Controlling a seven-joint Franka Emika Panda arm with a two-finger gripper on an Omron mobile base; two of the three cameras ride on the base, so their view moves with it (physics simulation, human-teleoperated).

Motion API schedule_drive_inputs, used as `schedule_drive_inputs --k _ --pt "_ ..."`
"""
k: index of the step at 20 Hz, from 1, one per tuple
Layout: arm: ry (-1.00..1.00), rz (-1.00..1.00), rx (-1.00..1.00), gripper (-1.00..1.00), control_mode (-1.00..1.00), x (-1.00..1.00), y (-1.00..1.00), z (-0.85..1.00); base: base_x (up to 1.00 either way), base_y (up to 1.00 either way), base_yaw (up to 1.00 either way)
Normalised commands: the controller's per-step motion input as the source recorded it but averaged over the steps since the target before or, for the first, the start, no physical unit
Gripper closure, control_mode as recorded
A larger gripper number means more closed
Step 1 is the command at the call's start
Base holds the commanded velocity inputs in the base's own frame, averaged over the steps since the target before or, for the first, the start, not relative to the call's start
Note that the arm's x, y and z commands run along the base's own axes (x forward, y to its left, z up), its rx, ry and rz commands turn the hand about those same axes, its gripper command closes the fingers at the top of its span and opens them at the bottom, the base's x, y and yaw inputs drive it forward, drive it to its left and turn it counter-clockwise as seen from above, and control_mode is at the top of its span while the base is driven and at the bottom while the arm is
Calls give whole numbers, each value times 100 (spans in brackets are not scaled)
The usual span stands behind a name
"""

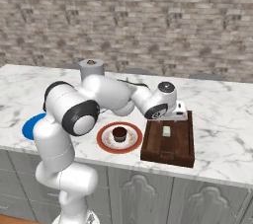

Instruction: Move the dessert items from the plates to the tray.

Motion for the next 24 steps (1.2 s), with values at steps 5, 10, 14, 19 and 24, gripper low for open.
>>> schedule_drive_inputs --k 5,10,14,19,24 --pt "1 0 11 -100 -100 -17 15 44 0 0 0" --pt "1 -7 8 -100 -100 -42 84 14 0 0 0" --pt "1 -24 0 -100 -100 -31 100 36 0 0 0" --pt "1 -22 0 -100 -100 -37 100 26 0 0 0" --pt "2 -7 3 -100 -100 -18 56 0 0 0 0"
